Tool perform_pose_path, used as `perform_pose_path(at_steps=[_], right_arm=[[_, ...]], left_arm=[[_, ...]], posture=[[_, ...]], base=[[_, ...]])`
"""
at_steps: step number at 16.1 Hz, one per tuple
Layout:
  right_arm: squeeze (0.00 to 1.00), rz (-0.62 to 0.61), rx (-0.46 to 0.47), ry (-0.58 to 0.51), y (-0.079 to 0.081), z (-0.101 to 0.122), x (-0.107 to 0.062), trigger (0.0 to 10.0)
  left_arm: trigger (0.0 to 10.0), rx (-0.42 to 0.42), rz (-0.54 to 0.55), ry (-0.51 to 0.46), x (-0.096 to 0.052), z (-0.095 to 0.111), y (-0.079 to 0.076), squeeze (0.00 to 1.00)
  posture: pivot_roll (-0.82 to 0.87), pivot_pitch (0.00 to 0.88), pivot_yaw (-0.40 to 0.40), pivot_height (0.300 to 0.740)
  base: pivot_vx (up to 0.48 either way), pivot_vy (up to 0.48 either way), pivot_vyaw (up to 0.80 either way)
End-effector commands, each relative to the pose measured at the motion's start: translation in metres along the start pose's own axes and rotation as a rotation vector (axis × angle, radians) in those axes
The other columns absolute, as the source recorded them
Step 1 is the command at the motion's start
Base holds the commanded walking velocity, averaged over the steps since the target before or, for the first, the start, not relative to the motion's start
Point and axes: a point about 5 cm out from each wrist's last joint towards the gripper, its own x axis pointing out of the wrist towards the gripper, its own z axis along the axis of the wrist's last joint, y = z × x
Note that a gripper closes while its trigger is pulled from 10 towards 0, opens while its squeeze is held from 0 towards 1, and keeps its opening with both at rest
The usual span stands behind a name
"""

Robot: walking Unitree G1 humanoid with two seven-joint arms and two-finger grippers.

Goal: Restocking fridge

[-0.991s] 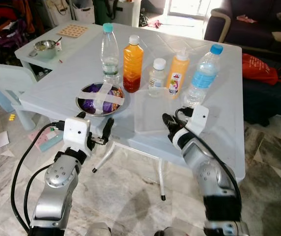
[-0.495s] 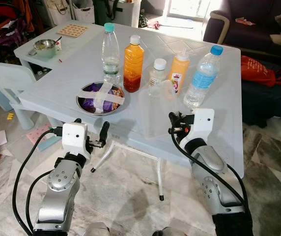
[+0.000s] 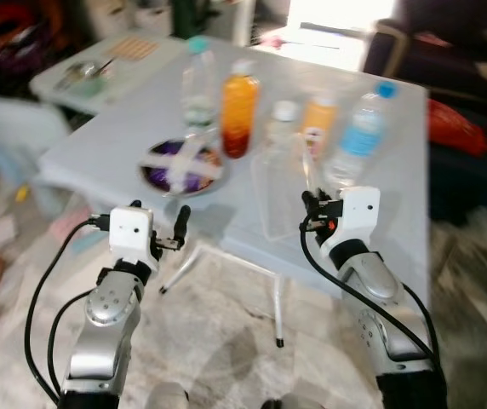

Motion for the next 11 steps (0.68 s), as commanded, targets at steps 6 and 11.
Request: perform_pose_path(at_steps=[6, 11], right_arm=[[0.0, 0.027, -0.054, -0.064, 0.0059, 0.0104, 0.0011, 10.0], [0.0, 0.048, -0.083, -0.087, 0.0089, 0.0118, 0.0021, 10.0]], left_arm=[[10.0, 0.023, 0.065, -0.015, -0.0002, 0.0006, 0.0086, 0.0], [10.0, -0.015, 0.067, 0.012, -0.0015, -0.0036, 0.0073, 0.0]], posture=[[0.08, 0.0, -0.037, 0.74], [0.09, 0.0, -0.042, 0.74]], base=[[0.0, 0.0, 0.8], [0.0, 0.0, 0.8]])
